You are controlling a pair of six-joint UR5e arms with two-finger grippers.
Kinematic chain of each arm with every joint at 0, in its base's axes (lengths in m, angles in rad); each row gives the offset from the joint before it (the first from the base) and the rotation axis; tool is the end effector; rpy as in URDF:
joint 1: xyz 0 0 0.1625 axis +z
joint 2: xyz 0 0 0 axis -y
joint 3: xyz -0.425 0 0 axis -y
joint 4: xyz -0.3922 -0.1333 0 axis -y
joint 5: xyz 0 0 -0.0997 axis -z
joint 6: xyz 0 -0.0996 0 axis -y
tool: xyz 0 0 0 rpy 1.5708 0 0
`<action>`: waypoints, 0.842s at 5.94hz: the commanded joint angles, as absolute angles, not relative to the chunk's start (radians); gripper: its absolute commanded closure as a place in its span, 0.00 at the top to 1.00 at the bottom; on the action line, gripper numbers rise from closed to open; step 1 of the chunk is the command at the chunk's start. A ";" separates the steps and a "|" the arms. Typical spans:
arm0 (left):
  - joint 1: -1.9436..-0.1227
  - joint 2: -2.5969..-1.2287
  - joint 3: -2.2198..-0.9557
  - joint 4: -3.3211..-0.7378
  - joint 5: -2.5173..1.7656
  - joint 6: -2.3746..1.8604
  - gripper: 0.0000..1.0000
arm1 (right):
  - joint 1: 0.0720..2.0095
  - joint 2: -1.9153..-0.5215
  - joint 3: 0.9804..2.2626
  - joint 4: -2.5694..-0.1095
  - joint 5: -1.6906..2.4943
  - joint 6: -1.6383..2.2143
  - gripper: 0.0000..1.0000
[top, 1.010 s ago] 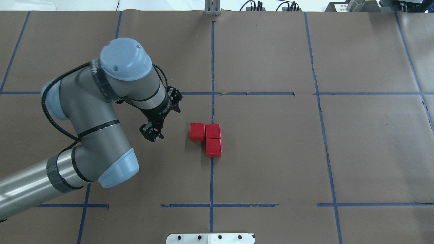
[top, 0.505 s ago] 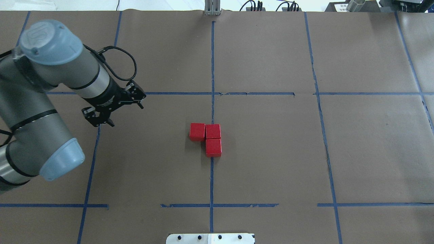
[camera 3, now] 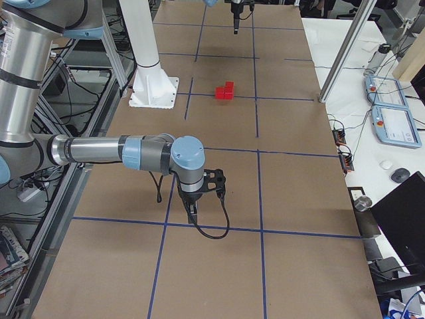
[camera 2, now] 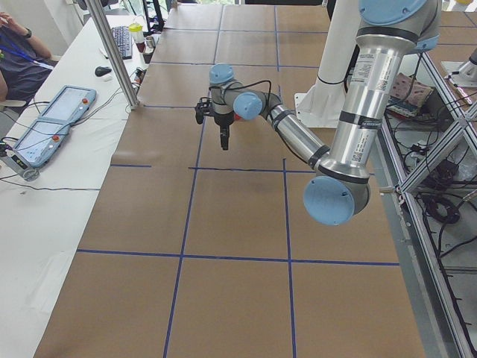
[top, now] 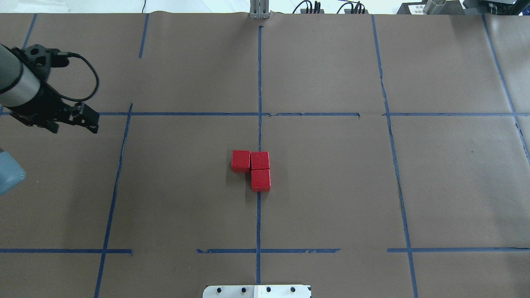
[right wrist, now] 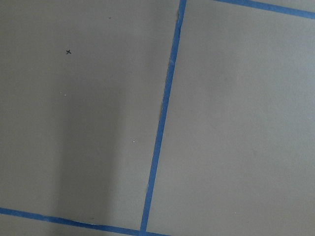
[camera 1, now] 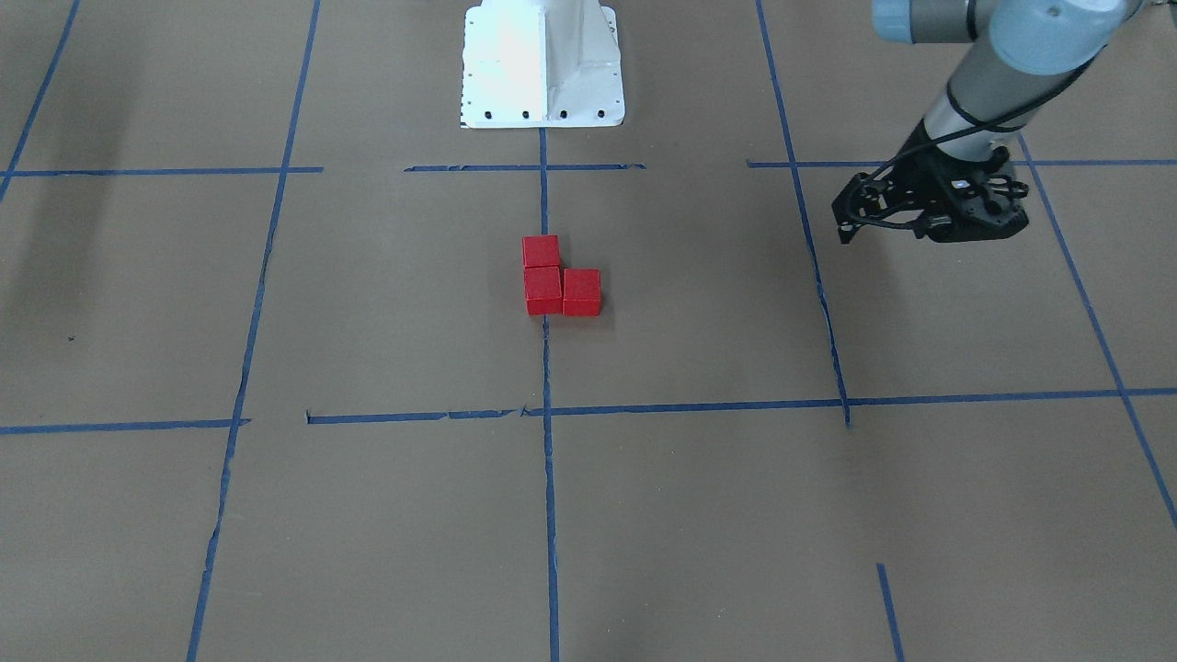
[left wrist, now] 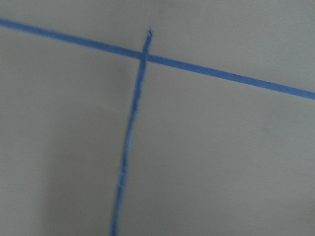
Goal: Form red blocks into L shape at center
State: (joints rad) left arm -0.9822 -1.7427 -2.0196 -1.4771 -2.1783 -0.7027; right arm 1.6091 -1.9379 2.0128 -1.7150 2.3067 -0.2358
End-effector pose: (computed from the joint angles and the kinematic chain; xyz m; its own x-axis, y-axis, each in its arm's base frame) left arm 0.2246 -0.4741 0.3737 0.7096 0.0655 -0.7015 -0.0278 0.9975 0.0650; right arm 0.0791 -0.3301 0.6104 0.7274 -0.1601 0.6673 0.1355 0.9868 0.0891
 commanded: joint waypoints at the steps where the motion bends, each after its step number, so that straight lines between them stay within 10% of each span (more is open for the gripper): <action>1: -1.185 -1.592 -2.008 -1.483 -2.268 -0.266 1.00 | 1.609 -1.937 2.013 -1.715 2.303 -0.235 0.99; 5: -1.557 -1.487 -1.726 -1.482 -2.420 0.284 1.00 | 1.609 -1.936 2.011 -1.715 2.299 -0.212 0.99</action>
